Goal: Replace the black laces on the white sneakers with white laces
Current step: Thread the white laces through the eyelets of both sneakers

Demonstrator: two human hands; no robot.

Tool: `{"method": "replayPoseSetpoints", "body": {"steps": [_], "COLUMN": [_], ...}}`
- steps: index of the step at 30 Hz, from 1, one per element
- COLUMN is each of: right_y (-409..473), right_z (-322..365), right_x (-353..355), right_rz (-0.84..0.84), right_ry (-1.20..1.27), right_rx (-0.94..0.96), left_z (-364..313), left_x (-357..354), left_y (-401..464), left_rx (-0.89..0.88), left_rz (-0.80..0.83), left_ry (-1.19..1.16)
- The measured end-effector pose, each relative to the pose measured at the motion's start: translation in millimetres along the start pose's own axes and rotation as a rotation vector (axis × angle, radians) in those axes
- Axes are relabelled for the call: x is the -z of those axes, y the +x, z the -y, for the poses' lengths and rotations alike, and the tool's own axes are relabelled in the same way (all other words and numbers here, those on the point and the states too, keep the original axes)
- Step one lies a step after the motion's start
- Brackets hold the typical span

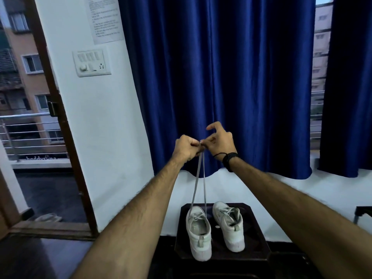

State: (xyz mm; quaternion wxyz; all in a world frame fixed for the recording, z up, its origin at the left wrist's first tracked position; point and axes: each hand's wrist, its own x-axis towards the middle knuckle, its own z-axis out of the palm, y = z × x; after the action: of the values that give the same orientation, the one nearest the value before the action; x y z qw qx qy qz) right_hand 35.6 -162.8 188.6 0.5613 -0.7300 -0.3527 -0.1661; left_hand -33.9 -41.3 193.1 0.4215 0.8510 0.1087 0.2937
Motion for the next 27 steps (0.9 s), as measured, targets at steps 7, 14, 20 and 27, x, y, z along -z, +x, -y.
{"method": "replayPoseSetpoints", "body": {"steps": [7, 14, 20, 27], "right_y": [-113, -182, -195, -197], "right_z": [-110, -157, -172, -175], "right_x": [-47, -110, -127, -136], "right_rz": [0.241, 0.859, 0.855, 0.766], "right_ry": [-0.423, -0.620, -0.724, -0.812], "right_rx": [-0.097, -0.228, -0.252, -0.271], "left_z": [7, 9, 16, 17], "left_x": [-10, -11, -8, -8], "left_y": [3, 7, 12, 15], "left_rx": [0.012, -0.015, -0.033, -0.039], "left_rz": [-0.092, -0.077, -0.122, -0.143], "left_ry": [-0.071, -0.038, -0.079, -0.145]}}
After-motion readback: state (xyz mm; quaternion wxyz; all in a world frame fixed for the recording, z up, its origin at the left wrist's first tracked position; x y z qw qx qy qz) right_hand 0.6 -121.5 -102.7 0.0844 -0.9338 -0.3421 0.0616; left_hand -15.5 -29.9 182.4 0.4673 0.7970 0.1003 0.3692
